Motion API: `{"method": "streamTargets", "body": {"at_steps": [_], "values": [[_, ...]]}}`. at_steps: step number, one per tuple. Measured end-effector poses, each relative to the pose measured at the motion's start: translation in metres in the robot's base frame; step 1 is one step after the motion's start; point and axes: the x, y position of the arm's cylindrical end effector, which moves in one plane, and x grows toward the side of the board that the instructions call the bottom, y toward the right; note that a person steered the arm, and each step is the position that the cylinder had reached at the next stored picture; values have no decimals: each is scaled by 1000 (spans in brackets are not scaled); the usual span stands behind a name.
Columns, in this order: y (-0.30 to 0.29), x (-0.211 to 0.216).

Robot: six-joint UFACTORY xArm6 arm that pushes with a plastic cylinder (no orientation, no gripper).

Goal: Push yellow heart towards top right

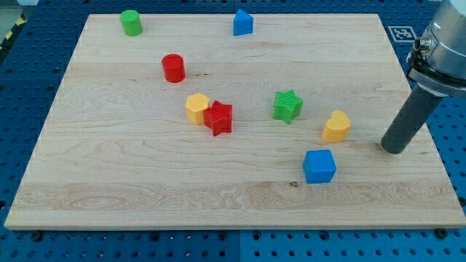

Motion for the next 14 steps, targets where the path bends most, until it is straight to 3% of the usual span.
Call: {"method": "streamTargets", "body": {"at_steps": [4, 6, 7, 10, 14], "values": [[-1, -7], [-84, -2], [-94, -5], [-68, -48], [-87, -99]]}}
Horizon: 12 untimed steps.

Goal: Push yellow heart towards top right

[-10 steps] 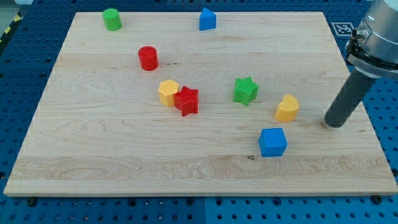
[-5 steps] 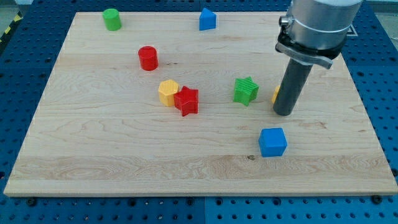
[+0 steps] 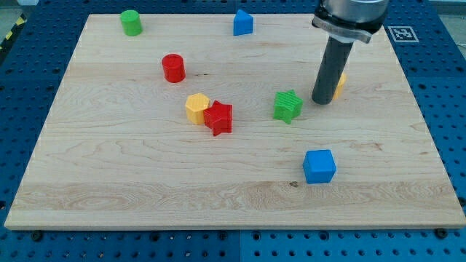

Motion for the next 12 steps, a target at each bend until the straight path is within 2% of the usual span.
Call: {"method": "streamTargets", "body": {"at_steps": [1, 2, 6, 8, 10, 11, 12], "values": [[3, -2], [34, -2], [43, -93], [82, -97], [115, -73], [125, -113], [122, -130]]}}
